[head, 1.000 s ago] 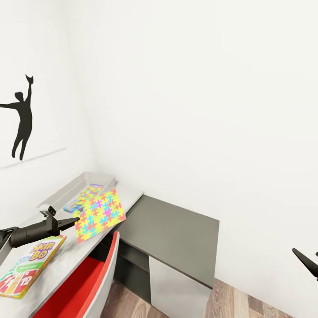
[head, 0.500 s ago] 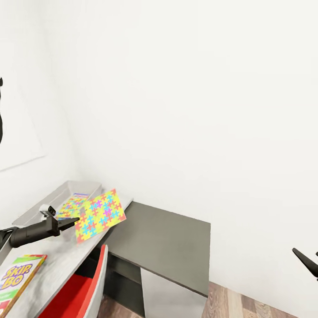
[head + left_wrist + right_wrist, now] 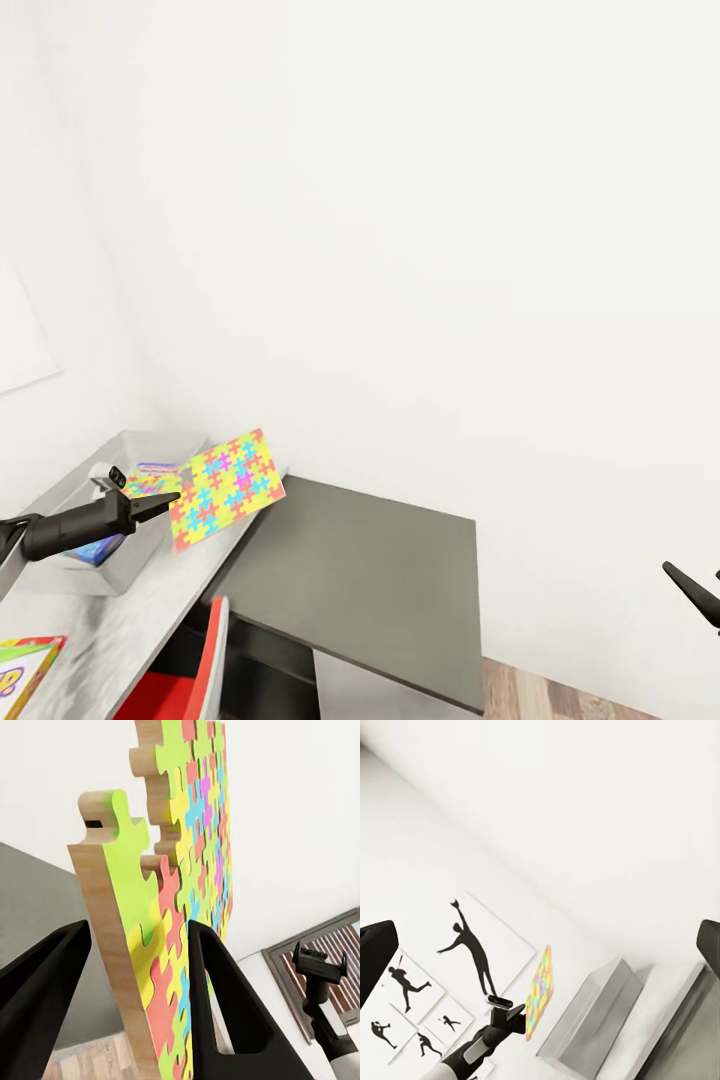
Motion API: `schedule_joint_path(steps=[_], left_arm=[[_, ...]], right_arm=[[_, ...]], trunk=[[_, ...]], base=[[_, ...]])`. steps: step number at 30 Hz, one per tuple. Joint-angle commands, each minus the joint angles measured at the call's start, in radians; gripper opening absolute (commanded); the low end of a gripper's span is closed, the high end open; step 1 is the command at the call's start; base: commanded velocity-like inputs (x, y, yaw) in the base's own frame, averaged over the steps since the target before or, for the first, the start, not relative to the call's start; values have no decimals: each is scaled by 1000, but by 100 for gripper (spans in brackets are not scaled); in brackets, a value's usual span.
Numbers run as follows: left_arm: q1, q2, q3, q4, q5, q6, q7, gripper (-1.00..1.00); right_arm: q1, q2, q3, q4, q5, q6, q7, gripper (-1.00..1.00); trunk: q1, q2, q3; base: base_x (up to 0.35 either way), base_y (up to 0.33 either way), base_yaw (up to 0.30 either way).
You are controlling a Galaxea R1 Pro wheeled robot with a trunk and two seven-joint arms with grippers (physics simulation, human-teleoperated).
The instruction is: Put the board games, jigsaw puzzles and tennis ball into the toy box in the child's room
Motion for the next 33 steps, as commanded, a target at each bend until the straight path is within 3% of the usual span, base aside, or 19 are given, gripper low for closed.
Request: schedule_joint_path(steps=[1, 15, 33], left_arm=[[-1, 0, 0, 0, 0, 11, -4, -100], [-1, 0, -1, 0, 0, 11, -4, -100], [-1, 0, -1, 0, -1, 11, -4, -100]], right_arm=[[0, 0, 0, 0, -6, 7, -2, 100], [0, 0, 3, 0, -6, 6, -2, 100], [0, 1, 5, 0, -6, 4, -3, 100]], trunk=[[1, -2, -1], [1, -2, -1], [1, -2, -1]], base=[[42, 9, -12], [22, 79, -3], [138, 52, 0]])
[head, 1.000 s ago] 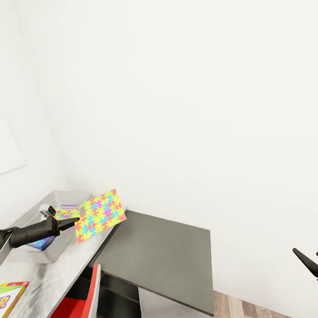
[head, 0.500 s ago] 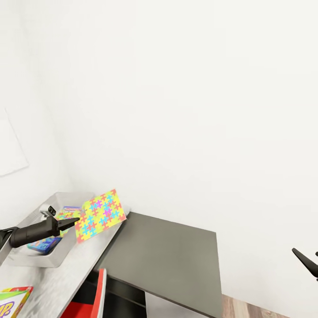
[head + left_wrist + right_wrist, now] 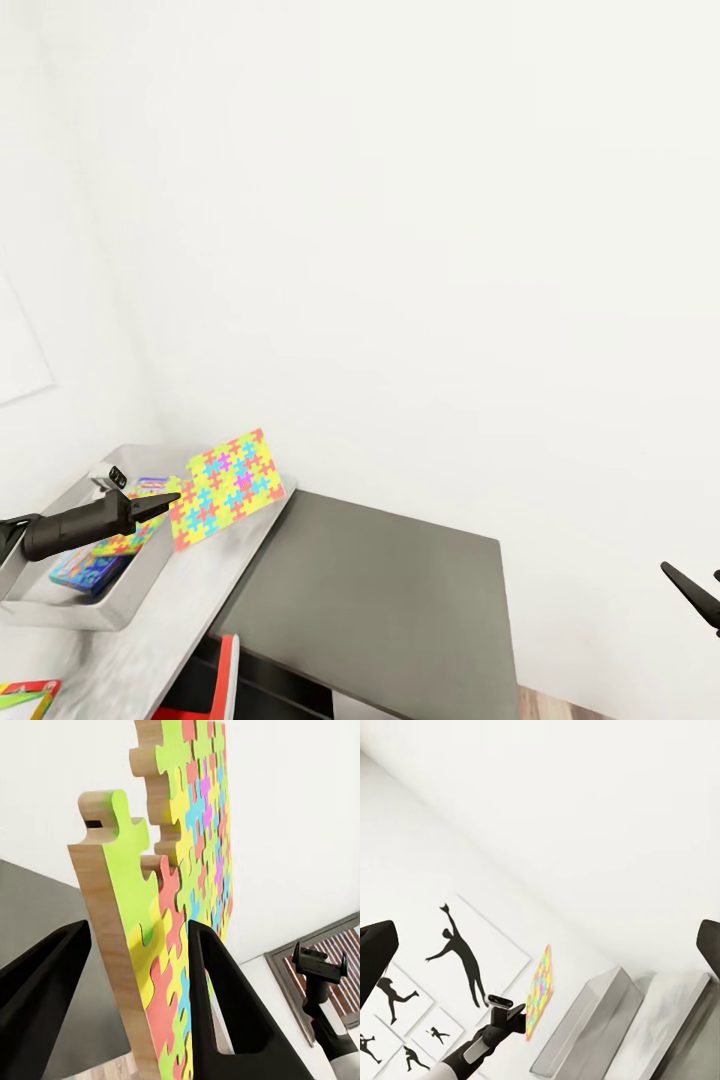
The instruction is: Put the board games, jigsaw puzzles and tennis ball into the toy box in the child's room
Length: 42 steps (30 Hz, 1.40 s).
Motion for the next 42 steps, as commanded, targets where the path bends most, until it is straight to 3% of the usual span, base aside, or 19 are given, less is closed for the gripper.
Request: schedule_joint_path(steps=[1, 38, 42], left_arm=[[-1, 0, 0, 0, 0, 10, -4, -100], [-12, -8, 9, 5, 0, 37, -4, -100], [-18, -4, 17, 6, 2, 95, 84, -100]], right_arm=[[0, 0, 0, 0, -6, 6, -1, 100], [0, -2, -9, 0, -6, 11, 3, 100], [0, -1, -9, 1, -6, 11, 3, 100]], trunk=[[1, -2, -1], [1, -2, -1], [1, -2, -1]], base=[[36, 7, 0], [11, 17, 0], [0, 0, 0]])
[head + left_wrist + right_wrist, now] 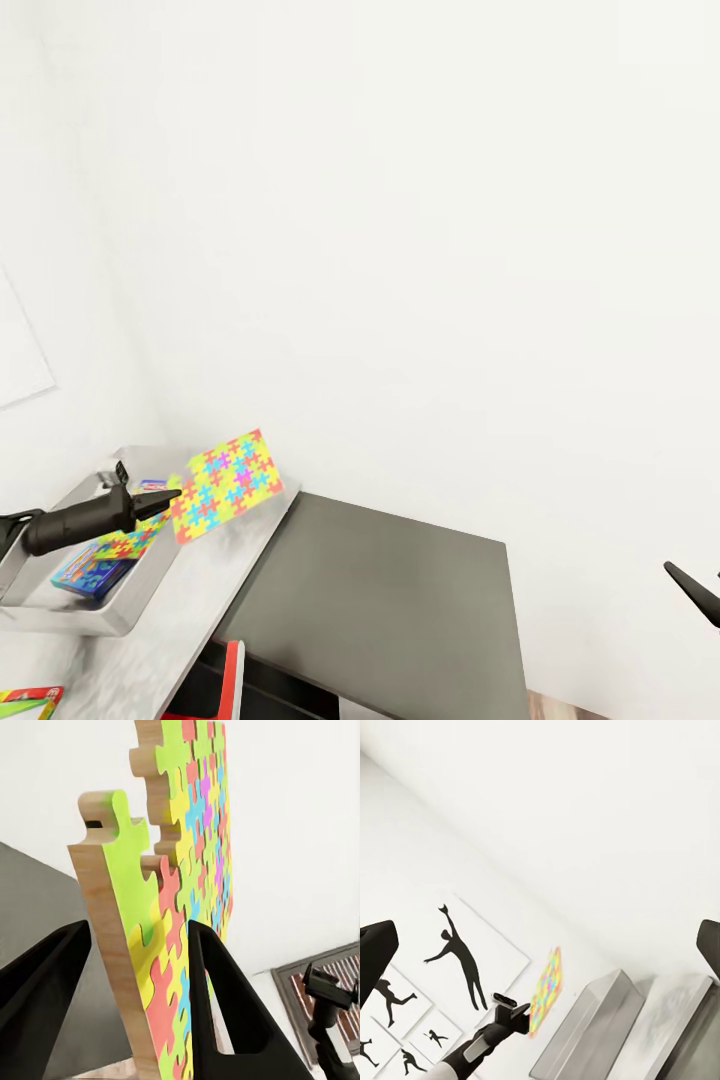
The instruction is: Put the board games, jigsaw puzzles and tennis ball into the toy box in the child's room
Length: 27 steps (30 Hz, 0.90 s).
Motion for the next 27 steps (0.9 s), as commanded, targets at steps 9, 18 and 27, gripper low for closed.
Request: schedule_joint_path(steps=[9, 18, 27], left_arm=[[-66, 4, 158, 0, 5, 61, 323, -100], [-73, 5, 268, 1, 7, 62, 560, -100], [-74, 5, 410, 0, 9, 54, 806, -100]], right_arm=[[0, -1, 0, 1, -6, 7, -1, 100], [0, -1, 0, 2, -6, 7, -1, 100], [0, -1, 0, 2, -7, 7, -1, 100]], trunk=[[1, -2, -1], [1, -2, -1], [1, -2, -1]], base=[[0, 0, 0], [0, 0, 0], [0, 0, 0]])
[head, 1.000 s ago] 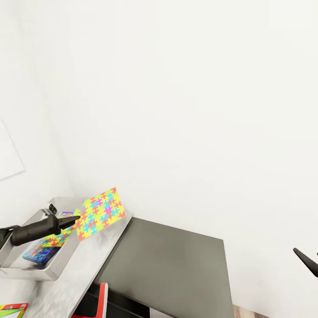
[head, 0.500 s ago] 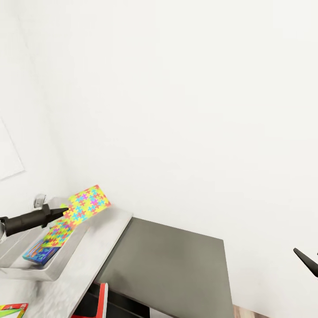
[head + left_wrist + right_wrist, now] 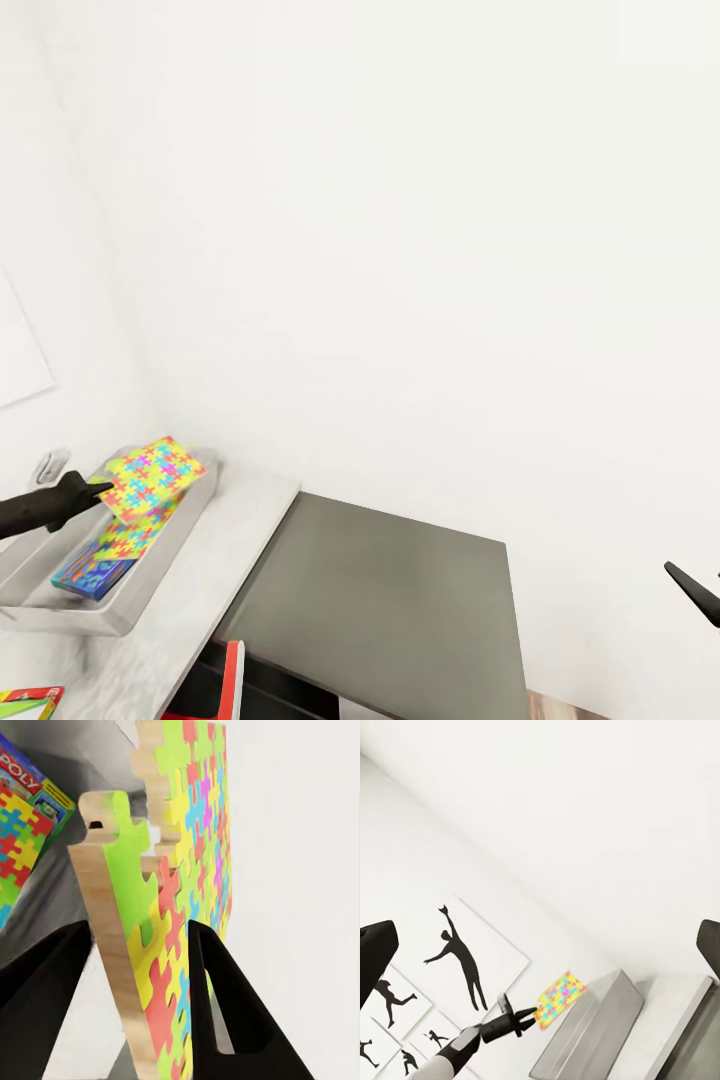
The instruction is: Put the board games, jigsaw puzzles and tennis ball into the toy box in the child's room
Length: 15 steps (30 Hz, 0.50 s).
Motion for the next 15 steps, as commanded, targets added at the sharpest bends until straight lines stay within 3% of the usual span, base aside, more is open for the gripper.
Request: schedule_joint_path(steps=[1, 6, 10, 15], left_arm=[[-1, 0, 12, 0, 0, 5, 8, -100], [-1, 3, 67, -1, 0, 0, 67, -100], [-1, 4, 92, -1, 0, -8, 101, -100], [-1, 3, 128, -1, 0, -41, 210, -100]], right_arm=[[0, 0, 0, 0, -5, 6, -1, 100], [0, -1, 0, 1, -5, 6, -1, 100], [0, 0, 0, 1, -6, 7, -1, 100], [0, -2, 0, 1, -6, 7, -1, 100]], trunk=[[1, -2, -1], [1, -2, -1], [1, -2, -1], [1, -2, -1]], base=[[0, 0, 0], [0, 0, 0], [0, 0, 0], [0, 0, 0]])
